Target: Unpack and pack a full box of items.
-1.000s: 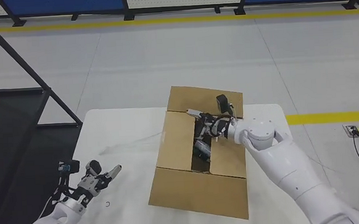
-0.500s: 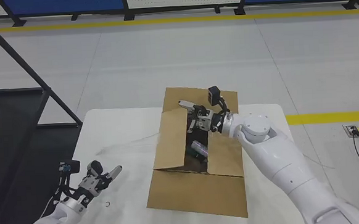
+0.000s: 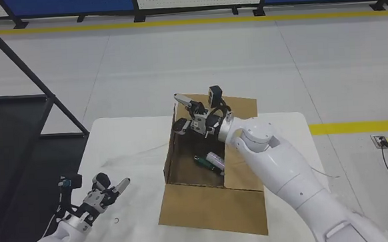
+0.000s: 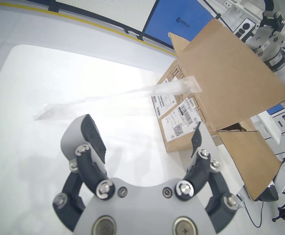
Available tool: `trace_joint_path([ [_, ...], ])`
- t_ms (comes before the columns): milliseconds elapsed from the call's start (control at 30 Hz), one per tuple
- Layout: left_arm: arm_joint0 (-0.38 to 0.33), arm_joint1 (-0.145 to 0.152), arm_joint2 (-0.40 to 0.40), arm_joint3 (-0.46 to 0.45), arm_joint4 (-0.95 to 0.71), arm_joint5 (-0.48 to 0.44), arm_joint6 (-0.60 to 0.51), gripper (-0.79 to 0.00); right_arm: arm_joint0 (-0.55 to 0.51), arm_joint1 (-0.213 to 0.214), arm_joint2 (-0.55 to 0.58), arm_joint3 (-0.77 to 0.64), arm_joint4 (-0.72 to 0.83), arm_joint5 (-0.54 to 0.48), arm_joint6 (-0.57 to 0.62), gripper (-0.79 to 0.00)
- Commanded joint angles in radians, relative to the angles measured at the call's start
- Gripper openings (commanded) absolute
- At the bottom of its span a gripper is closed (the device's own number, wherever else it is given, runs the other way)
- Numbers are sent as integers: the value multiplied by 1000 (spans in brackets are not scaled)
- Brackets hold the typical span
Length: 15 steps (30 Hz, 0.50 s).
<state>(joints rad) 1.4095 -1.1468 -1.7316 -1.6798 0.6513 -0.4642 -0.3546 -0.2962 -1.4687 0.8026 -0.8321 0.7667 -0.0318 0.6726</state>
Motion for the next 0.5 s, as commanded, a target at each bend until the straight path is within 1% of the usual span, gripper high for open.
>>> trace_joint_path([
  [0,0,0,0,0,1,0,0,0,0,1,1,0,-1,0,2,0],
  [267,0,0,0,0,1,0,0,0,0,1,1,0,-1,0,2,0],
  [300,1,0,1,-3,-4,-8,1,0,-5,1,3,-2,1,-3,-5,0],
  [333,2,1,-3,-4,-5,-13,7,0,-21,0,13,-11,10,-17,-38,0],
  [367,0,2,-8,-9,10,2,18,0,-32,-1,13,-25,3,-17,-64,0],
  [467,-3,3,-10,-33,17,20,30,0,-33,-10,-3,-61,-31,11,-92,0],
])
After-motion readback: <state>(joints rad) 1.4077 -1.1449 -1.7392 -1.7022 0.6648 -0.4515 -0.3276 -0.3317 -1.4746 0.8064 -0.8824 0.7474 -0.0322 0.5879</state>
